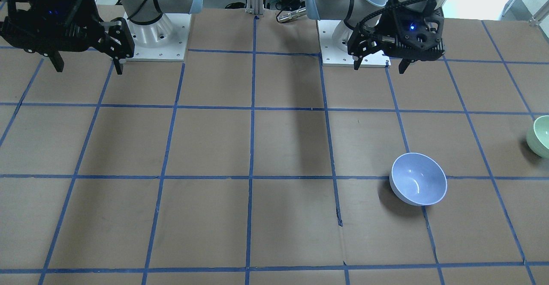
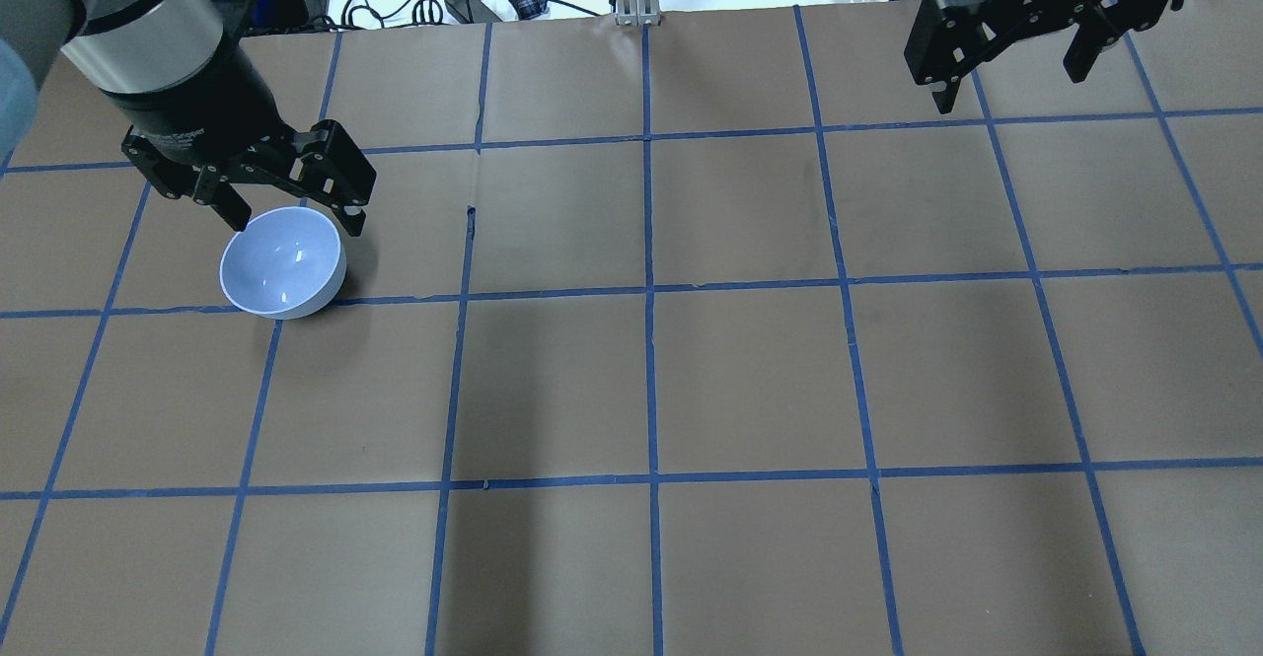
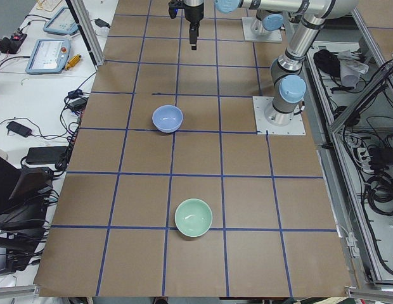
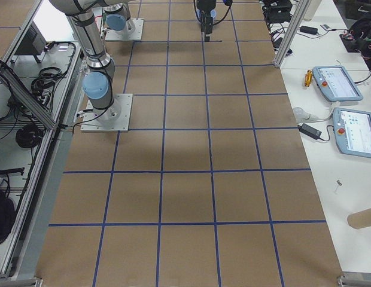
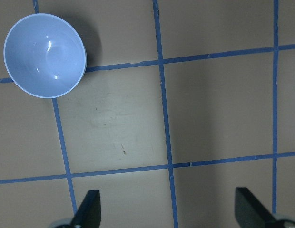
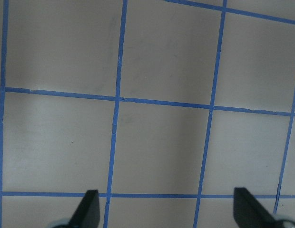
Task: Stack green bowl on blue bowl
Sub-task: 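Move the left gripper toward the robot, over the mint-green bowl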
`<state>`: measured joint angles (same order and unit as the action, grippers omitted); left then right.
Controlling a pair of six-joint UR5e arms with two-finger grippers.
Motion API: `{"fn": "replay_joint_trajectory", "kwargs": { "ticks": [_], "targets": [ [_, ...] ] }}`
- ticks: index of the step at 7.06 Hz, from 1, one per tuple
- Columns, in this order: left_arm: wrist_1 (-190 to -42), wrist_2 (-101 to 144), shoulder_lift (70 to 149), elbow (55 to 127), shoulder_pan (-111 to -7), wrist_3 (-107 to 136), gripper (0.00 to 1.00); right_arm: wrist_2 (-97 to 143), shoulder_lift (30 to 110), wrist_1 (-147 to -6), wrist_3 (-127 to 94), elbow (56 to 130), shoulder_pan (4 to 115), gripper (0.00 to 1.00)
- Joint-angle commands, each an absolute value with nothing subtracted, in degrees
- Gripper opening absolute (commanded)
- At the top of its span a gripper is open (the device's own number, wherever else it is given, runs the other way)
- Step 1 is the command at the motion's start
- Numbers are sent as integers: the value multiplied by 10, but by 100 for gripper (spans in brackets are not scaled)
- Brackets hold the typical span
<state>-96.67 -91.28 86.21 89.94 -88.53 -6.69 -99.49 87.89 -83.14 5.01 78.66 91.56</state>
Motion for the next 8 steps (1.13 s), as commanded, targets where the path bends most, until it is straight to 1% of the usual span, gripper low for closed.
{"fn": "replay_joint_trajectory", "kwargs": {
  "ticks": [1,6,8],
  "targets": [
    [-966,-913,861,896,-851,-154,100,-995,879,-831,50,787,916,100],
    [-967,-919,872,899,-617,-520,100,-995,879,-831,50,787,916,100],
    [-918,-930,881,909,-544,-658,100,-995,879,-831,50,787,916,100]
  ]
}}
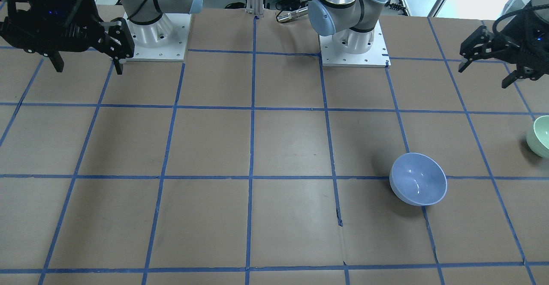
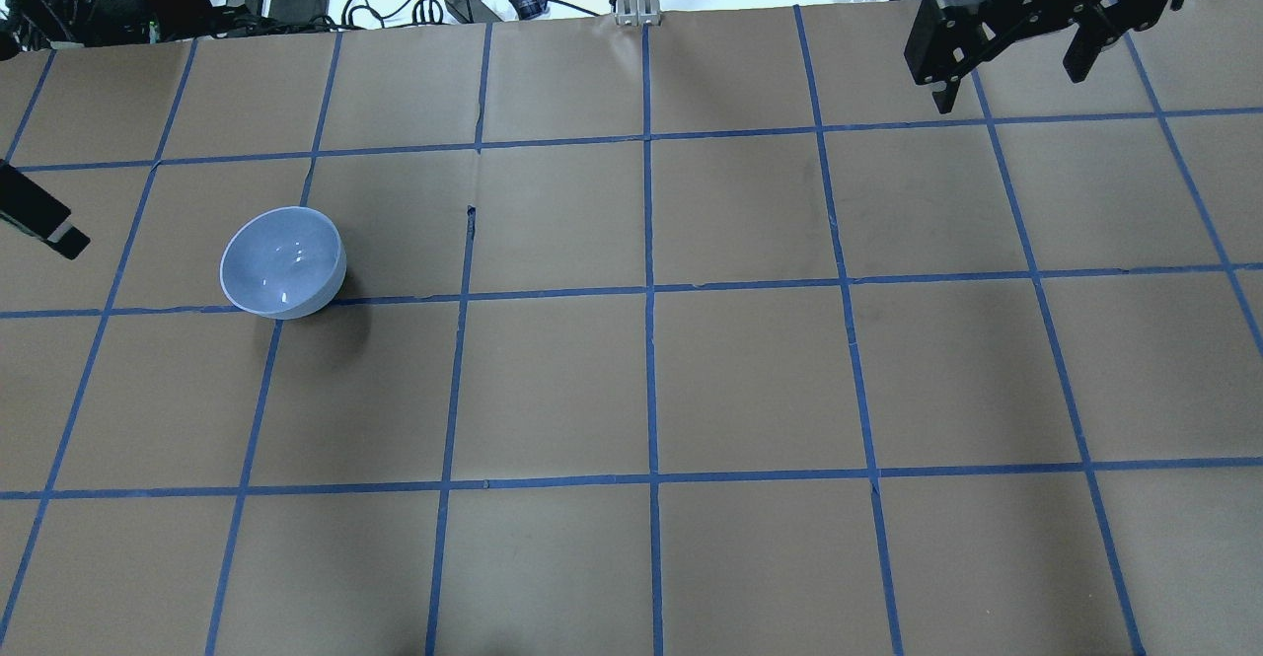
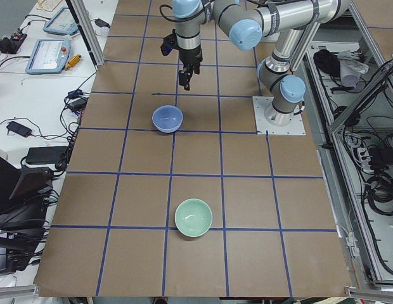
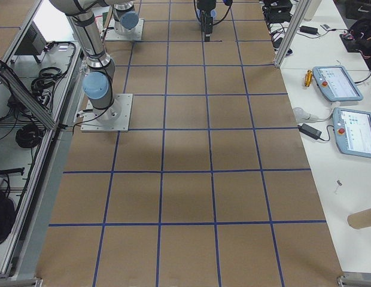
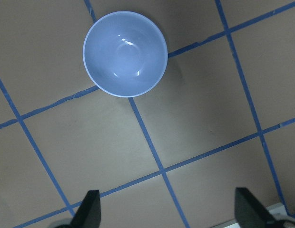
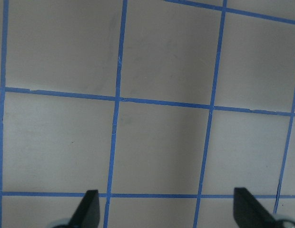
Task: Stack green bowl on blue bowl
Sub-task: 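Move the left gripper toward the robot, over the mint-green bowl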
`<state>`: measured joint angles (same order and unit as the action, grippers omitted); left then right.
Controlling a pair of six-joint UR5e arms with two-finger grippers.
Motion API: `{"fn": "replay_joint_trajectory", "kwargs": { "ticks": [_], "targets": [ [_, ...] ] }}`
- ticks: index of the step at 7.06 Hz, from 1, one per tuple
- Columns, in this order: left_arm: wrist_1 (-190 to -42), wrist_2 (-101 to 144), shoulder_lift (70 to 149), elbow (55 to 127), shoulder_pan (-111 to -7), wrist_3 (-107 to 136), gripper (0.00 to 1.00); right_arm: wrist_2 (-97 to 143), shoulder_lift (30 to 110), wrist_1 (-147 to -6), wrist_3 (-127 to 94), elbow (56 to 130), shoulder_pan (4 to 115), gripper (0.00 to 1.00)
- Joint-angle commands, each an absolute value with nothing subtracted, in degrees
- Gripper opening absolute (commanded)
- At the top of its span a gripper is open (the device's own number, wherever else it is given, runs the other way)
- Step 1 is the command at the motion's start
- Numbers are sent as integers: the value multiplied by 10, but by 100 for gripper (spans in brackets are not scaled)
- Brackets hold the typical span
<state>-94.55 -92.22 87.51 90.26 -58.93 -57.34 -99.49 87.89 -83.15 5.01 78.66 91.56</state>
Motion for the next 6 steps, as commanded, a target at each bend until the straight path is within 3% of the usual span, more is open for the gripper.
{"fn": "replay_joint_trajectory", "kwargs": {
  "ticks": [1,6],
  "targets": [
    [-868,-940,889,924,-491,-744,100,-995,879,-831,50,787,916,100],
    [-763,-938,963,951,-345,-1055,100,-995,879,-831,50,787,916,100]
  ]
}}
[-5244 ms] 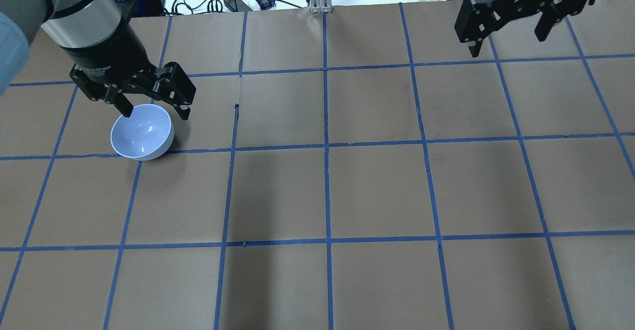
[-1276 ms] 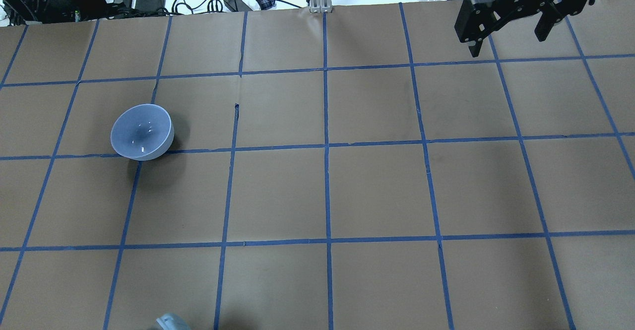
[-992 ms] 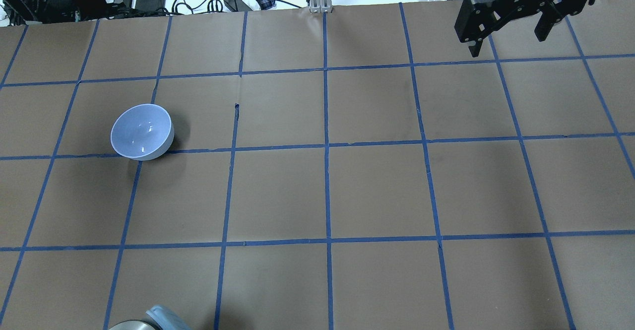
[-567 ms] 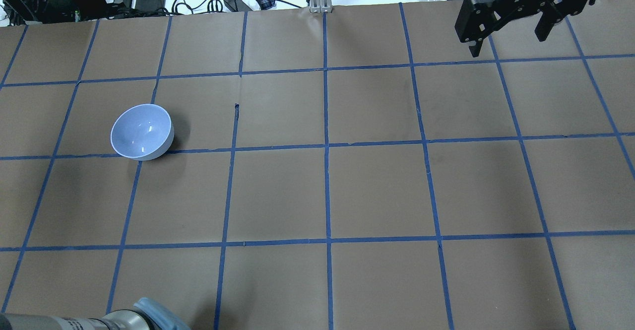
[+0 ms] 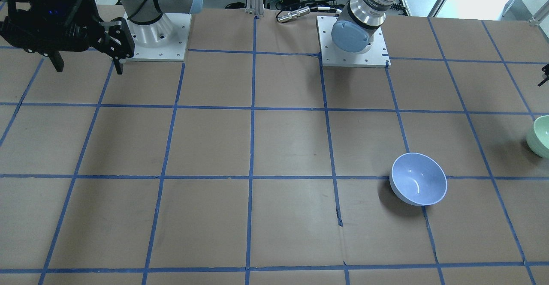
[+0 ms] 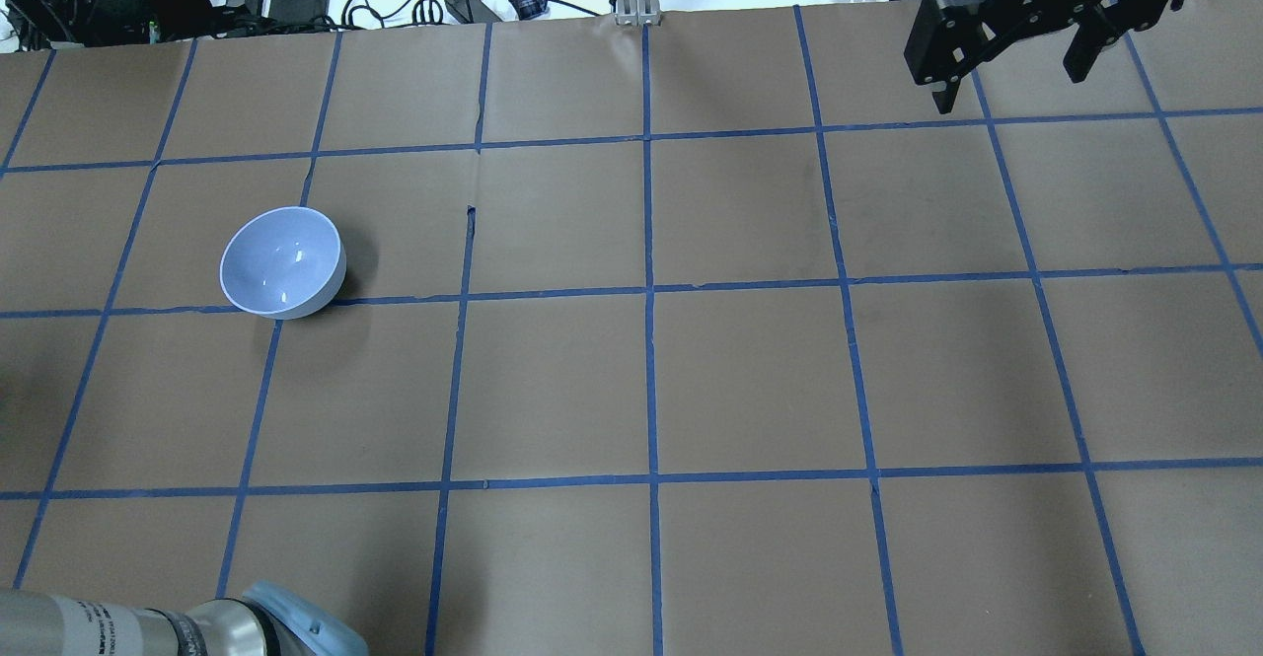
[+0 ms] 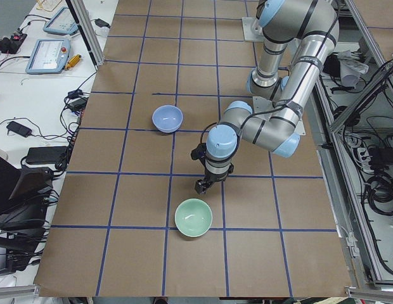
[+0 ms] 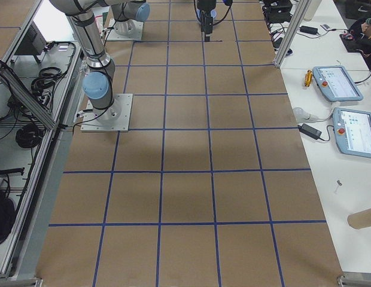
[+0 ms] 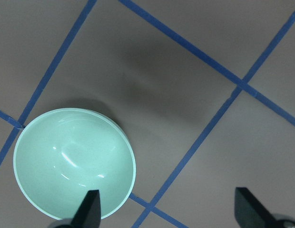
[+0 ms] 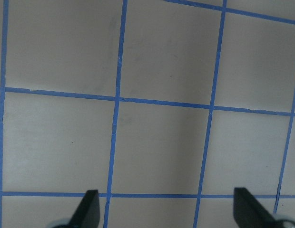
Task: Stack green bowl on blue bowl
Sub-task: 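Lower the left gripper and grasp the mint-green bowl's rim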
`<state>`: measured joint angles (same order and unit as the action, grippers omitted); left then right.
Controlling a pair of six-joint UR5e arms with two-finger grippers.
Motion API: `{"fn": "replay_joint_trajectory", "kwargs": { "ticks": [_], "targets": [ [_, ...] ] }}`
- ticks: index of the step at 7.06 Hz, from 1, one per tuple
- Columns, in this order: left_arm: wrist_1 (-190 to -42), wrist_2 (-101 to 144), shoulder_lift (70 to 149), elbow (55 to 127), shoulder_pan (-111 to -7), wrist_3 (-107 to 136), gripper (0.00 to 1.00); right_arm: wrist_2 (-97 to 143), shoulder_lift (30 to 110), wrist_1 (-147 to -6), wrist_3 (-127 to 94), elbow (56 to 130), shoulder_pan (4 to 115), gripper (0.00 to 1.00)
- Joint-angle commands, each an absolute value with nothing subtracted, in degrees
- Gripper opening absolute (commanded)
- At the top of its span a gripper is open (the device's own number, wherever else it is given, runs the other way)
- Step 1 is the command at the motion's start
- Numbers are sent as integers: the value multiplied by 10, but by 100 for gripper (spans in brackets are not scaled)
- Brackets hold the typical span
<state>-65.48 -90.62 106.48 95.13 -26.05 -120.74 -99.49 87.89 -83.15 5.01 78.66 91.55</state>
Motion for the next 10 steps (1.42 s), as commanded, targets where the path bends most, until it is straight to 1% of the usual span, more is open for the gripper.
{"fn": "replay_joint_trajectory", "kwargs": {
  "ticks": [1,3,5,10],
  "targets": [
    [-625,-895,1104,949,-252,-1262,100,-995,879,-831,50,787,915,100],
    [-578,-896,1133,949,-247,-1304,100,-995,879,-831,50,787,916,100],
    [-570,-895,1160,947,-237,-1342,100,-995,879,-831,50,787,915,100],
    [-554,-898,1187,947,-236,-1375,100,-995,879,-831,50,787,915,100]
  ]
}}
